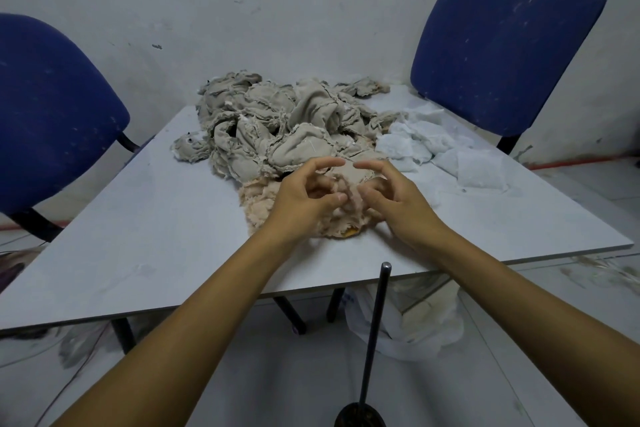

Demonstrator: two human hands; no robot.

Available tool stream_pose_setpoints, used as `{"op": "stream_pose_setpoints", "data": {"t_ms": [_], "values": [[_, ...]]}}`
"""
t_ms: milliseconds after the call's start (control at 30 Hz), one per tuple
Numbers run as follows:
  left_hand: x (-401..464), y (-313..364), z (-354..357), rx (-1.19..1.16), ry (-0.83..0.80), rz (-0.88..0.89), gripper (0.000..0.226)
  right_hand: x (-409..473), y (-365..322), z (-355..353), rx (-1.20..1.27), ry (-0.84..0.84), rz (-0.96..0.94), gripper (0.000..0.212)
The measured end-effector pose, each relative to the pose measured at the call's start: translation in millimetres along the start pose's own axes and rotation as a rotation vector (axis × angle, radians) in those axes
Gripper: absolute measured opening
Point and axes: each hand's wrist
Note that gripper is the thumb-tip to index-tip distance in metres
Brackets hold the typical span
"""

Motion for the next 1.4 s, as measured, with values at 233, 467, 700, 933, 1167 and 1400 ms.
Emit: {"op": "stream_pose_setpoints", "data": {"t_ms": [233,467,700,933,1167,1400], "values": [[-0.8,-1.3,2.4,-0.068,0.039,-0.074,0.061,-1.8,-3.1,2.0,-0.129,-0.085,-0.016,0.006],[-0.5,-2.1,2.7,-0.268,0.015,-0.168,0.058,-2.1,-5.1,-0.3,-0.155,-0.16,0.029,0.012],[-0.9,14.0,2.5,-0.334,-0.147,-0.33,0.038,-3.3,-2.8,0.4,-0.111,-0.06,0.015,0.007],[3.5,18.8,-3.2,-0.149,-0.243,-0.355,0.02,-1.3,0.8,0.6,-0.06,0.06,-0.009,0.009],[1.9,19.8,-12.3,-0.135,-0.397,-0.379,0.016,-0.2,3.6,0.7,-0.079,0.099,-0.014,0.007],[3.3,7.0,-4.7,-0.009,-0.037,-0.282,0.019,-2.5,0.7,-2.4,-0.008,-0.102,0.059,0.01]]}}
Point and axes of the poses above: each hand's wrist, its own x-axis towards the middle knuckle, its own z-axis out of the palm, y = z × x, and after that the axes turned 9 degrees about x, right-handed
